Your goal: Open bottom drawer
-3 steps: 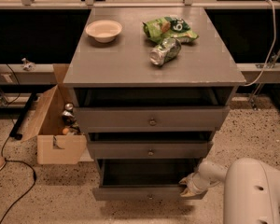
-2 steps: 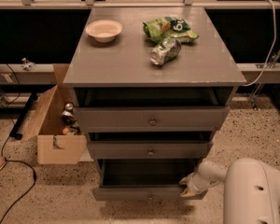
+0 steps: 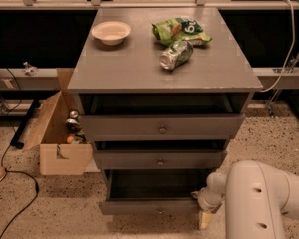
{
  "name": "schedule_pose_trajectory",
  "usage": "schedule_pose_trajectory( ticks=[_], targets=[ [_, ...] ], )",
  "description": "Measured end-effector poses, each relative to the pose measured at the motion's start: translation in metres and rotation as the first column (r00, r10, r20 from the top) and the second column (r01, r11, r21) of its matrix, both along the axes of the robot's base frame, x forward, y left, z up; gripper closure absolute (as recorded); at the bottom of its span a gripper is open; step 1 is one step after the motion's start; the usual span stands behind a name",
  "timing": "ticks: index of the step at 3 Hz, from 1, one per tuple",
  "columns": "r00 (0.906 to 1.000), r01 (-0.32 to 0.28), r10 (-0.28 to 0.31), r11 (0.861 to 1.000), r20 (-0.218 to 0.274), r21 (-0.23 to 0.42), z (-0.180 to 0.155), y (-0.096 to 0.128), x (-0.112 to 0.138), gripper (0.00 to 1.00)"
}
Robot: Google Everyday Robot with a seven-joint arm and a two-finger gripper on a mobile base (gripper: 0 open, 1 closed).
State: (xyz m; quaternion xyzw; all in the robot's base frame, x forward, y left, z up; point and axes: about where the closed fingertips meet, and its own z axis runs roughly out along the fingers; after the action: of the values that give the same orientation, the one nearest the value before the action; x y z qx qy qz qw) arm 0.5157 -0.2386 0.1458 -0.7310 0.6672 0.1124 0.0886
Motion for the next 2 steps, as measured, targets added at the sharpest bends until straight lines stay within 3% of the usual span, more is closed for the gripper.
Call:
schedule_pose_trajectory(
  ticks=[1,2],
  targets=[
    [0.9993,0.005,-0.007,0.999,-0.037,-0.050,0.000,0.000,-0.018,0.00],
    [0.9984,0.022,-0.026,0.996,-0.049,-0.081,0.003,-0.002,-0.039,0.18]
  ],
)
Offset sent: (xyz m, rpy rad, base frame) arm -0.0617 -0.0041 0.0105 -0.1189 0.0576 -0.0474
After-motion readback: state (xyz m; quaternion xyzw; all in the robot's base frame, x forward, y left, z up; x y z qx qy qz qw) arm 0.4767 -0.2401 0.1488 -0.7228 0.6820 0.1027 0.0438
